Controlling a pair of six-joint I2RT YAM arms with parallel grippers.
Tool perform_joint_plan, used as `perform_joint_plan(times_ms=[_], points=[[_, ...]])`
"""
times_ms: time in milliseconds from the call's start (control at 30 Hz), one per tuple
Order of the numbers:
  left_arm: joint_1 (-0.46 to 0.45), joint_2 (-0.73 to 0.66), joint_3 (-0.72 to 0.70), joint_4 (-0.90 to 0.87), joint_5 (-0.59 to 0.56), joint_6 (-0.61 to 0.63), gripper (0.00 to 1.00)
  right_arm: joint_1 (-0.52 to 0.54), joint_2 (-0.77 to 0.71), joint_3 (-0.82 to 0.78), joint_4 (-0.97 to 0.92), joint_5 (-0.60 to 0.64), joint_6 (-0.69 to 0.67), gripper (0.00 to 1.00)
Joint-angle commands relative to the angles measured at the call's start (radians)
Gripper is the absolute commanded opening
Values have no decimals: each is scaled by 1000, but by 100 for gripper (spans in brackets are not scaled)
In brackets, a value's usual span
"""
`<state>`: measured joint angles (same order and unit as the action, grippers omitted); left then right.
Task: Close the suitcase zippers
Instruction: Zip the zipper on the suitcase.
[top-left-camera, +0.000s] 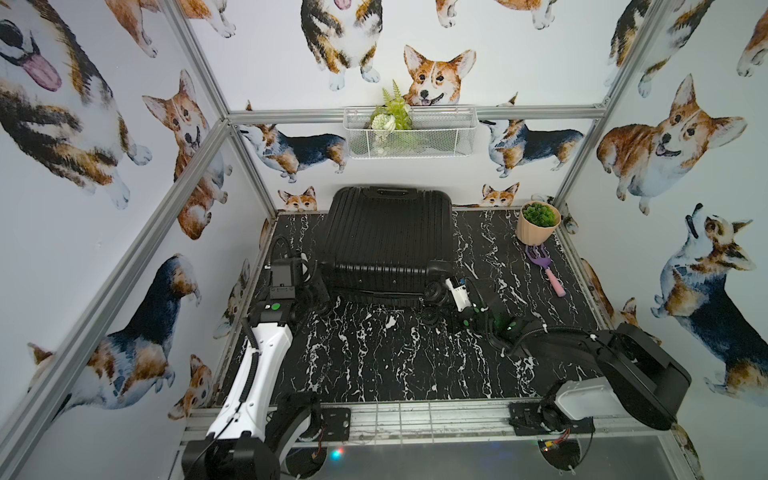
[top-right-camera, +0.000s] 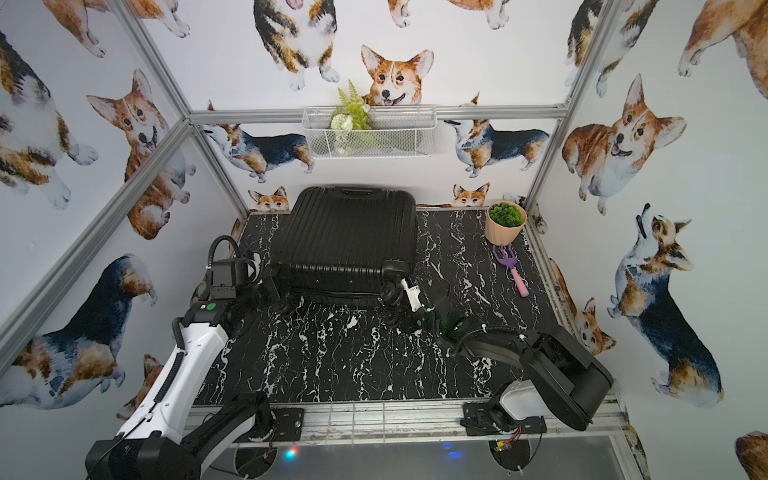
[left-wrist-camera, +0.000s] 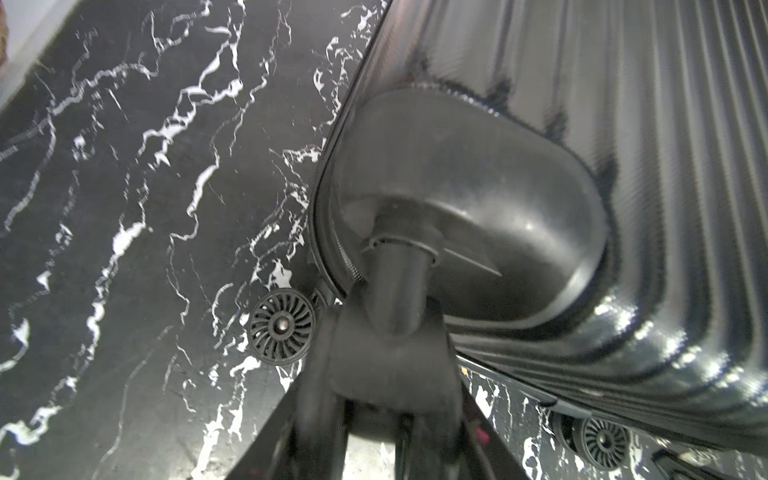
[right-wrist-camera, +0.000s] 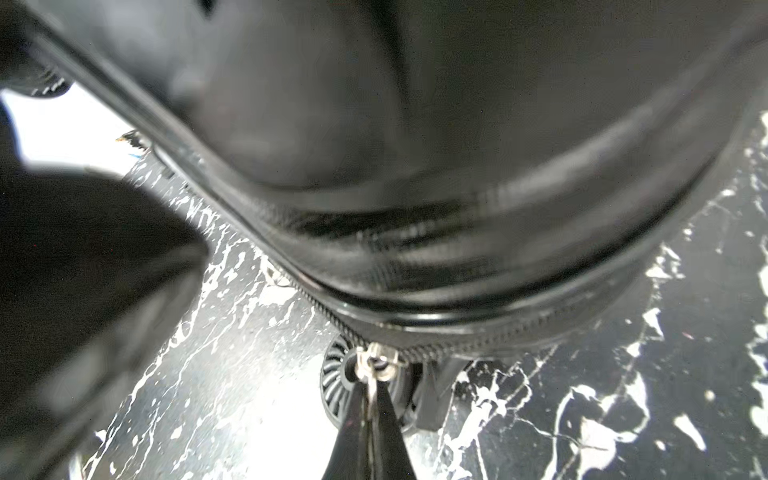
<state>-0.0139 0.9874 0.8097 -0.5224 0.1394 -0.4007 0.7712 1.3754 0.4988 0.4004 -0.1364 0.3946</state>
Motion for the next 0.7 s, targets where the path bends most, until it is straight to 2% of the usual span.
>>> perform_joint_plan(times_ms=[0, 400, 667], points=[[-14, -35, -26, 8, 2, -119, 20, -2, 10, 1, 126, -17, 76, 0], [-121, -109, -79, 13, -8, -200, 20, -2, 114, -48, 418, -54, 286, 0], [-165, -105, -87, 27, -19, -211, 20, 6, 158, -43, 468, -81, 319, 0]])
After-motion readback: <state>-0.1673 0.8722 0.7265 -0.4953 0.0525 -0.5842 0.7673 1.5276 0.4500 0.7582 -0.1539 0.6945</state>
